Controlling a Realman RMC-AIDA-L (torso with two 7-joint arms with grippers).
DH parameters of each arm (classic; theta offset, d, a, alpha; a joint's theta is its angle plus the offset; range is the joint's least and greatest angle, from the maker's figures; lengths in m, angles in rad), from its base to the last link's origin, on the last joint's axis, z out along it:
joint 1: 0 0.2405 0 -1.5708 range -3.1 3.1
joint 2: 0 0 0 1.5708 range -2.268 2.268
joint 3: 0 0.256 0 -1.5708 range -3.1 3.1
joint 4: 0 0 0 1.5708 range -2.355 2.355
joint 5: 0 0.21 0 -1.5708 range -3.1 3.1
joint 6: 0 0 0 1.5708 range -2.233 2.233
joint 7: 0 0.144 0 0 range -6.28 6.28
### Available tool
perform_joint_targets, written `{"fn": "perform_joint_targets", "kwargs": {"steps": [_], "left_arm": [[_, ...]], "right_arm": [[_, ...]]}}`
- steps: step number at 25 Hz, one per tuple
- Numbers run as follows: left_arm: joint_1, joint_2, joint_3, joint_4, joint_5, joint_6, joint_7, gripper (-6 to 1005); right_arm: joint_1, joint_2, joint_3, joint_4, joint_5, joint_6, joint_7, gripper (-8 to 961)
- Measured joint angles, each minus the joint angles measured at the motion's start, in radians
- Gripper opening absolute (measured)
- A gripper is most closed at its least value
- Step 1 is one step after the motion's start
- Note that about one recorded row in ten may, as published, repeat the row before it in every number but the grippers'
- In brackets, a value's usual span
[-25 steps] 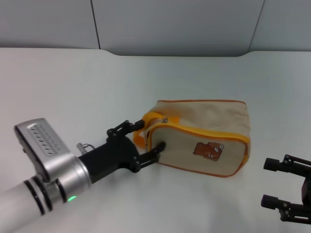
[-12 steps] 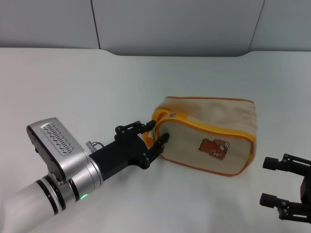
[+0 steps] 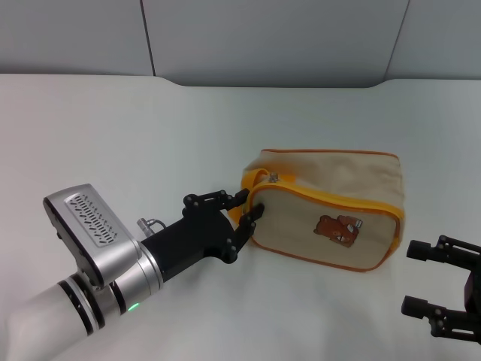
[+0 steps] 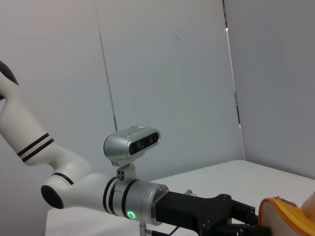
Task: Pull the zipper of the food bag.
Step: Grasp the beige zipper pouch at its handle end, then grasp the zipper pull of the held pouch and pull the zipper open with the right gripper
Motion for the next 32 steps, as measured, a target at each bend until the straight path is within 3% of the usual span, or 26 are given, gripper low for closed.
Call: {"fn": "perform_joint_targets", "kwargs": {"steps": [4,18,22,27,32], "left_arm": [[0.002,0.000,0.000,-0.006,-0.002,0.001,0.000,232],[0.031,0.000,-0.030,-0.025,-0.005,0.032,0.001,146],[0.054,0.003,-0.038,-0.020,-0.004,0.116,0.026,122],[0.079,0.011,-0.075,0.019,0.000,0.261,0.079,97],[0.050,0.013,-0.077,0.109,0.002,0.413,0.096,90]], "right_arm": [[-0.001,0.000,0.000,0.000,0.000,0.000,0.001,765],[-0.007,0.002,0.003,0.000,0.002,0.004,0.001,764],[-0.009,0.003,0.015,0.000,0.005,0.000,0.001,763],[-0.012,0.011,0.115,0.000,0.005,-0.013,-0.009,763],[-0.013,0.031,0.271,0.025,0.042,-0.047,-0.079,763]]}}
